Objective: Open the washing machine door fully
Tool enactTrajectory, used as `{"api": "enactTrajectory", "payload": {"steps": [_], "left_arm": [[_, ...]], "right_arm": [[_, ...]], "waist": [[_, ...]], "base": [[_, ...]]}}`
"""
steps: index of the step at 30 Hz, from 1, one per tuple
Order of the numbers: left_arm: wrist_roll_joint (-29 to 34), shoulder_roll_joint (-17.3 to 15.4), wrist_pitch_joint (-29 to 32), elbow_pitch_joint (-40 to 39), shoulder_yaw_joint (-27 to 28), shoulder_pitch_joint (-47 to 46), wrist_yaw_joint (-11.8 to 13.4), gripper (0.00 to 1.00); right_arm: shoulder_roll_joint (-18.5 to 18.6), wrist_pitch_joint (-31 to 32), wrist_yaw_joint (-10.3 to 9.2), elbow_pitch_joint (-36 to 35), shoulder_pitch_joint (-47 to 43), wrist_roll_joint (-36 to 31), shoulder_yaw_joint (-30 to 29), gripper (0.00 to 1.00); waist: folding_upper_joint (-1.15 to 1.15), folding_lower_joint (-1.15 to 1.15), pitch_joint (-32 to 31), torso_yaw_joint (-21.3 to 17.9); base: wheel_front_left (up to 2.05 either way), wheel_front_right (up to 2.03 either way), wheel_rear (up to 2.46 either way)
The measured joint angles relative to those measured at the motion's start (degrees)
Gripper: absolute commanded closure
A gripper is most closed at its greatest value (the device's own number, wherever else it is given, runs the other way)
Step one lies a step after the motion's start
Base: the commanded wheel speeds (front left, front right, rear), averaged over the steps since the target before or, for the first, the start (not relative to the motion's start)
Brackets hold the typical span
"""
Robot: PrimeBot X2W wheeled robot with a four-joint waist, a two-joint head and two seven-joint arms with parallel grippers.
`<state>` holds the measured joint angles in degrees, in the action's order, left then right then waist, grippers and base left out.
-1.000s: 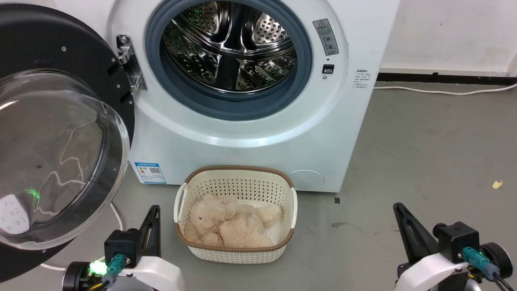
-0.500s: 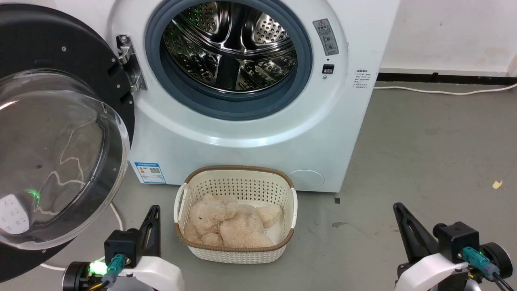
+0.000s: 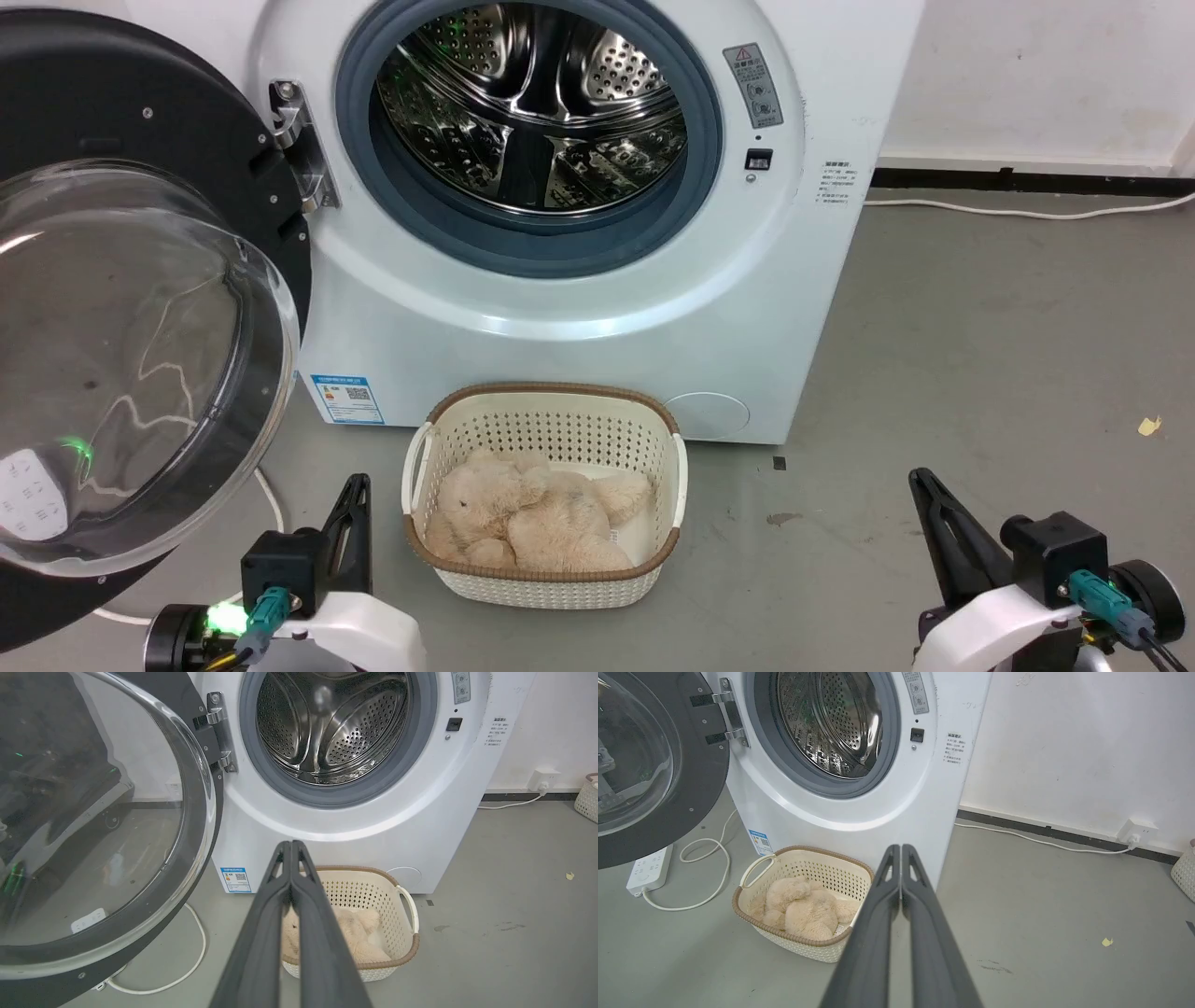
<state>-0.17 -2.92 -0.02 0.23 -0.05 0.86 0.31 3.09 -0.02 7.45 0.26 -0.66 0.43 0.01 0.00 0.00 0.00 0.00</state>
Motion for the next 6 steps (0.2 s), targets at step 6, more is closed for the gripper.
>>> {"api": "enactTrajectory", "payload": {"steps": [6], "left_arm": [[0.0,0.0,0.0,0.0,0.0,0.0,0.0,1.0]], "right_arm": [[0.0,0.0,0.01,0.0,0.0,0.0,0.01,1.0]], "waist": [[0.0,0.0,0.0,0.0]], "base": [[0.0,0.0,0.0]]}}
